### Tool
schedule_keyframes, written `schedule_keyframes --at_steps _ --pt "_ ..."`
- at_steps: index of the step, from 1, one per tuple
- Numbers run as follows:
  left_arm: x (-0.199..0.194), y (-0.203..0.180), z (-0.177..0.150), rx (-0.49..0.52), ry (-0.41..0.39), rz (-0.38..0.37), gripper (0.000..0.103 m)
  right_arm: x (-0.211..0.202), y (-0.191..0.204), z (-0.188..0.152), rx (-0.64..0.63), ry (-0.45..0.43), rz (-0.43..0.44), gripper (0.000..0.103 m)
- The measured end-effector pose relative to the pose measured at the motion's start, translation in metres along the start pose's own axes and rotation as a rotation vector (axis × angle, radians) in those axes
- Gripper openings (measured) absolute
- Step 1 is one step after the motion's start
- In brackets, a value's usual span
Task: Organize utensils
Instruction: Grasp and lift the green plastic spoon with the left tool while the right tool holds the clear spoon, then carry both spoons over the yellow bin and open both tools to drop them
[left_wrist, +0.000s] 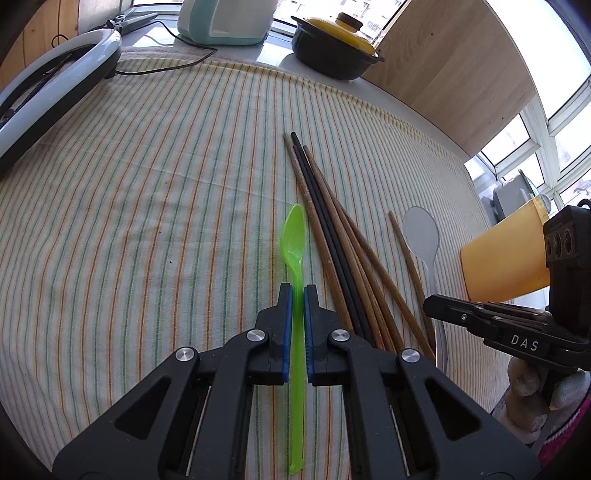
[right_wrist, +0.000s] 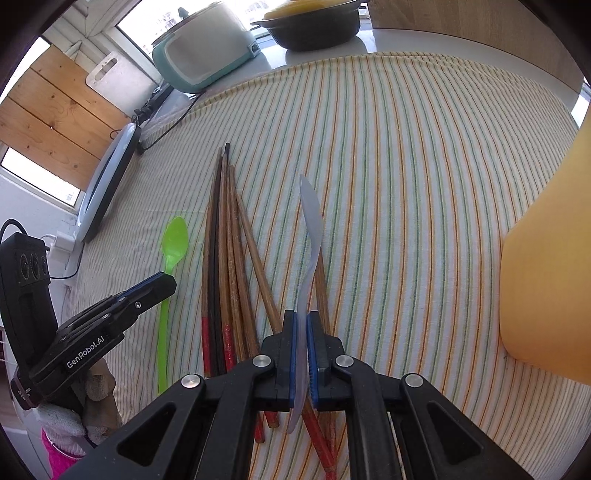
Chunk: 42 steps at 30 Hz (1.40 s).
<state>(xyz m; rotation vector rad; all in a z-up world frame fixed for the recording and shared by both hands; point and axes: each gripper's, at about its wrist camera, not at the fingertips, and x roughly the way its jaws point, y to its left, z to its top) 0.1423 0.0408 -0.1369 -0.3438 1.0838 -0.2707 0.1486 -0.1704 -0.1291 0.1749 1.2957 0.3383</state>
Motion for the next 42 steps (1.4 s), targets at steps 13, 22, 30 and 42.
schedule_keyframes --at_steps 13,22,30,42 --pt "-0.022 -0.013 0.010 0.040 -0.044 0.024 0.003 -0.050 0.000 0.000 -0.024 -0.152 0.017 0.003" --pt "0.010 -0.023 0.014 0.158 0.109 0.153 0.027 -0.051 0.002 -0.009 -0.034 -0.143 0.024 0.003" --pt "0.008 -0.010 0.016 0.108 0.059 0.100 0.006 -0.070 0.007 -0.012 -0.078 -0.199 0.002 0.003" --pt "-0.067 -0.031 0.027 0.113 -0.127 0.022 0.006 -0.109 -0.003 -0.019 -0.096 -0.307 0.024 0.003"
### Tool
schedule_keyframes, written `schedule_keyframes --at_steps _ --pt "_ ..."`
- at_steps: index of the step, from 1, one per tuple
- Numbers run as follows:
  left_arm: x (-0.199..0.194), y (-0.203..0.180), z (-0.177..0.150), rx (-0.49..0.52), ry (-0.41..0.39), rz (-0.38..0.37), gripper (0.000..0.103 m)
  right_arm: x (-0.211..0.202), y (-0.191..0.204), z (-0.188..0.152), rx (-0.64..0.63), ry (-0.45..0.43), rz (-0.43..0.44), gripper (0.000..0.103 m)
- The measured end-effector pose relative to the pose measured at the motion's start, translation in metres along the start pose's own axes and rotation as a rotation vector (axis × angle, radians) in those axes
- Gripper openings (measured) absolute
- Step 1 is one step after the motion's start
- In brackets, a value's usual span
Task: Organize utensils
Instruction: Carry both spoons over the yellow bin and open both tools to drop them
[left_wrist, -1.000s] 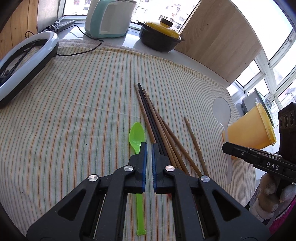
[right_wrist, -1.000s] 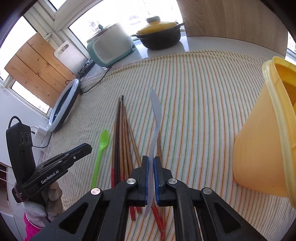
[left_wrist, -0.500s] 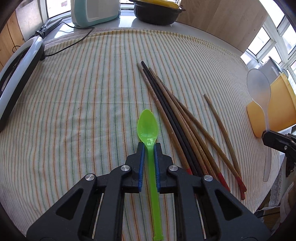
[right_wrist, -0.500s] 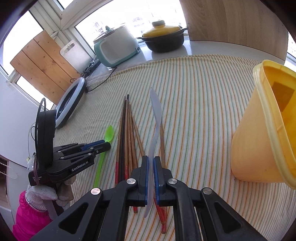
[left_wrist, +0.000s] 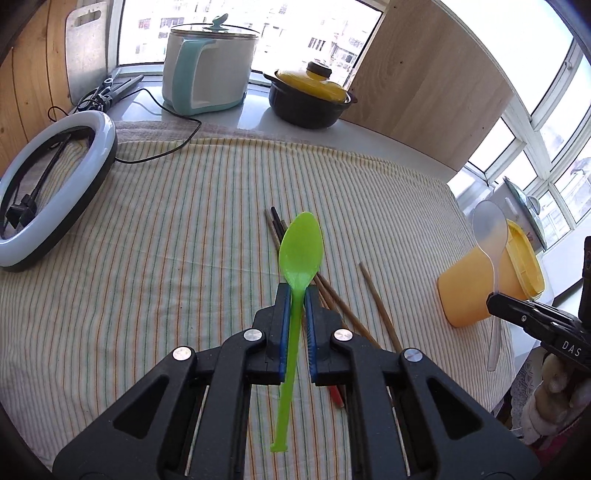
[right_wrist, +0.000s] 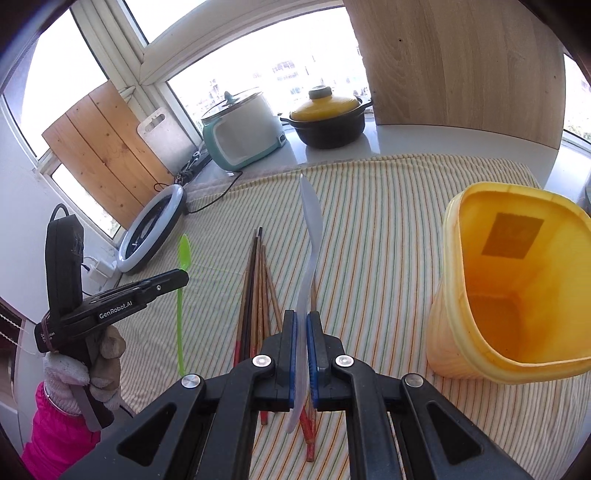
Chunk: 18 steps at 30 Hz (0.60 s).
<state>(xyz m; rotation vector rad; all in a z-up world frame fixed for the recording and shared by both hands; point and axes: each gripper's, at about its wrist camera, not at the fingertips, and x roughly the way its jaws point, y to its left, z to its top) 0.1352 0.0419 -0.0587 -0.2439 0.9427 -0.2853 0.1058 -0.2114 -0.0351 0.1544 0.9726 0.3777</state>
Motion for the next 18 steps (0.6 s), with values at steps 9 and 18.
schedule_keyframes --at_steps 9,18 --pt "-0.035 -0.057 0.025 0.061 -0.113 -0.125 0.006 -0.046 -0.012 0.010 -0.005 -0.133 -0.011 0.003" --pt "-0.045 -0.116 0.040 0.115 -0.169 -0.234 0.006 -0.088 -0.047 0.019 0.050 -0.243 -0.052 0.003"
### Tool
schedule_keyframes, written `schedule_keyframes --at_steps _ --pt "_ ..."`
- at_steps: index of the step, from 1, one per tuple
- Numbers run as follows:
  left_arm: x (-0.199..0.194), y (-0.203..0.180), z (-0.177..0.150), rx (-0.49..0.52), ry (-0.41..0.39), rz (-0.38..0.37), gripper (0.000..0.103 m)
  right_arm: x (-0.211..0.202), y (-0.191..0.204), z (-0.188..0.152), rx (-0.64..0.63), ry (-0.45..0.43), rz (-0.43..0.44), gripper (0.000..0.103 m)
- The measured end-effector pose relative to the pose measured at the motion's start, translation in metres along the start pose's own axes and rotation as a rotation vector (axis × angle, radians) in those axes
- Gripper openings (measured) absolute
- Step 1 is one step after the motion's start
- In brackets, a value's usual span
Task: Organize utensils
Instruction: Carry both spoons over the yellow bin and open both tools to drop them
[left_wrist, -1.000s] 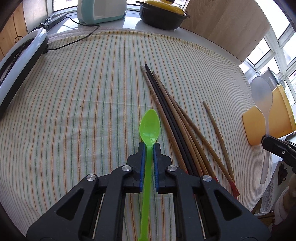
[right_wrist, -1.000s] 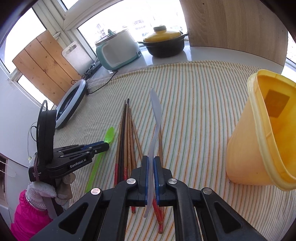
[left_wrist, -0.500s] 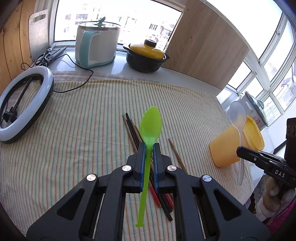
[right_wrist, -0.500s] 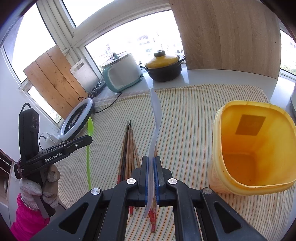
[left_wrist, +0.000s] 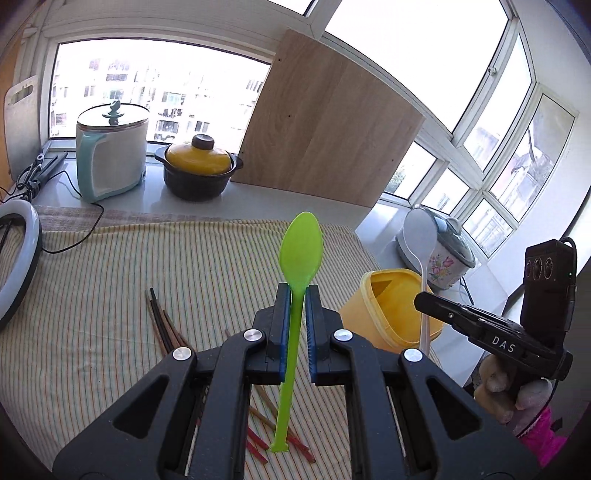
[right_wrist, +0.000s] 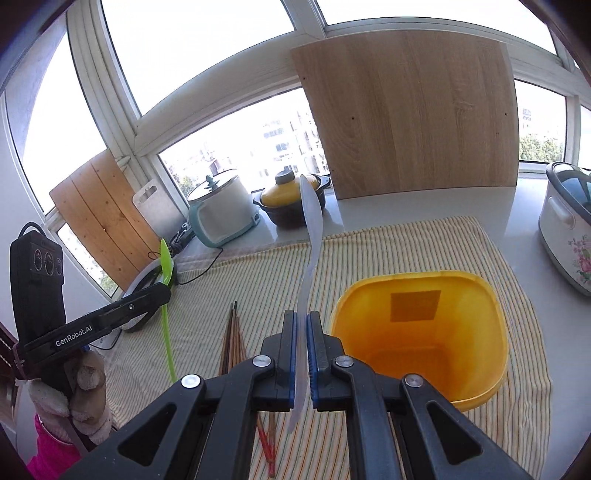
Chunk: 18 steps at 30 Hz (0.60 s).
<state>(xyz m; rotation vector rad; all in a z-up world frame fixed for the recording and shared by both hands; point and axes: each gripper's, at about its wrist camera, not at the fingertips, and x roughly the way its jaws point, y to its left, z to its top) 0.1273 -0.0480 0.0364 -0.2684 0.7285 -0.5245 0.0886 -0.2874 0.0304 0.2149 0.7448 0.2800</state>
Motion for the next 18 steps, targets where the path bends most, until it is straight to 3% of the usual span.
schedule_keyframes --at_steps 18 --pt "0.054 -0.084 0.036 0.052 -0.034 -0.115 0.006 -0.015 -0.066 0.013 0.102 -0.069 -0.104 0.003"
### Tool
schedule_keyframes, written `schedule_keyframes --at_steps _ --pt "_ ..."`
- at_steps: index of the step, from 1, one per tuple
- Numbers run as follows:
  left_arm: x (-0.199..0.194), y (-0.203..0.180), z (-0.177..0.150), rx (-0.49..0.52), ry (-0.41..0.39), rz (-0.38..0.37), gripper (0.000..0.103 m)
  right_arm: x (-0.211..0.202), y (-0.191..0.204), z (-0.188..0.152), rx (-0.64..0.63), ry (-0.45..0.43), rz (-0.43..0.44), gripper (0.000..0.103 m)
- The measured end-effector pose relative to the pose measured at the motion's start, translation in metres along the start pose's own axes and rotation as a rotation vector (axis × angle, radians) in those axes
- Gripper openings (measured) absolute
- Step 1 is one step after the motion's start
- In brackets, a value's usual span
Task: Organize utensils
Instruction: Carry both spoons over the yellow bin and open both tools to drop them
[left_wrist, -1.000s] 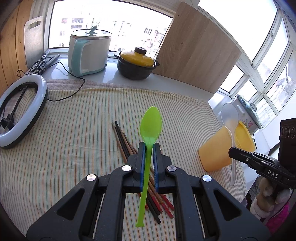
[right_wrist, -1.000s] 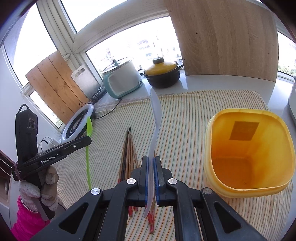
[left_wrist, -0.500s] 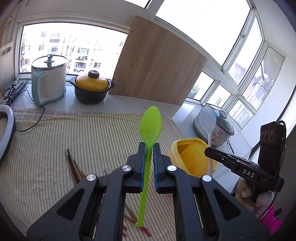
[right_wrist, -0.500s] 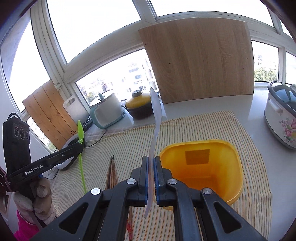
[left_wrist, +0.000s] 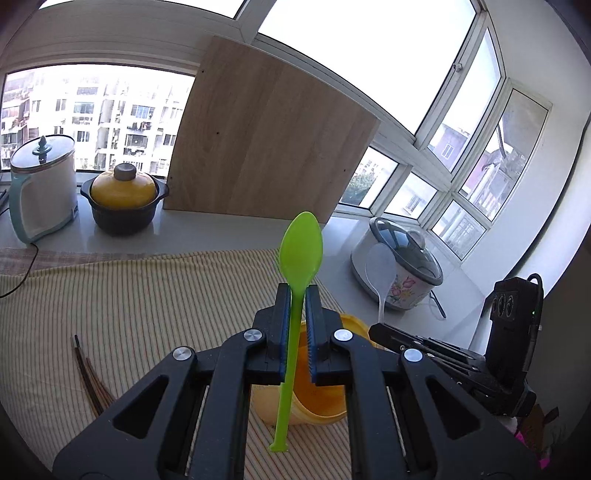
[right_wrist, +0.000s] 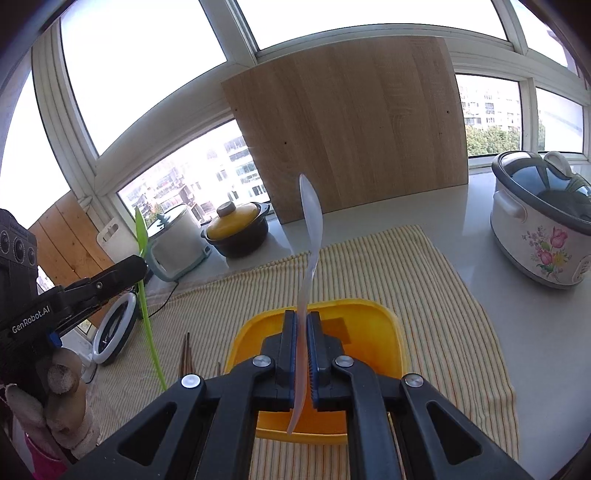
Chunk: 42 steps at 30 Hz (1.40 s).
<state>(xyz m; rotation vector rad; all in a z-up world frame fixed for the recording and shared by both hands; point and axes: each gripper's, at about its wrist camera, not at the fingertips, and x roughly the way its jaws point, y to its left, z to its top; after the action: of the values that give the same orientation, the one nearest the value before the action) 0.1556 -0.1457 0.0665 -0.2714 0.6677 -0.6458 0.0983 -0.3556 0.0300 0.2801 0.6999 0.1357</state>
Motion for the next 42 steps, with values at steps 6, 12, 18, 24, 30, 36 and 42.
schedule_keyframes --at_steps 6,12,18,24,30,36,42 --pt "0.027 -0.004 0.004 -0.038 0.022 -0.028 0.006 0.004 -0.011 0.002 0.012 -0.007 -0.030 0.003" --pt "0.036 -0.013 0.008 -0.030 0.010 -0.038 0.006 0.012 -0.019 0.000 0.017 0.003 -0.053 0.003" --pt "0.047 -0.014 0.009 -0.033 0.001 -0.030 0.006 0.019 -0.020 -0.004 0.011 0.008 -0.065 0.003" --pt "0.057 -0.013 0.002 -0.031 0.014 -0.027 0.006 0.021 -0.017 -0.009 -0.004 0.011 -0.074 0.003" --pt "0.060 -0.013 -0.004 -0.020 0.023 -0.022 0.006 0.020 -0.017 -0.016 -0.001 0.018 -0.067 0.003" --pt "0.060 -0.007 -0.015 -0.024 0.057 -0.025 0.006 0.015 -0.019 -0.023 0.007 0.021 -0.063 0.003" --pt "0.057 -0.015 -0.021 0.015 0.081 -0.030 0.008 0.010 -0.018 -0.026 0.007 0.020 -0.057 0.013"
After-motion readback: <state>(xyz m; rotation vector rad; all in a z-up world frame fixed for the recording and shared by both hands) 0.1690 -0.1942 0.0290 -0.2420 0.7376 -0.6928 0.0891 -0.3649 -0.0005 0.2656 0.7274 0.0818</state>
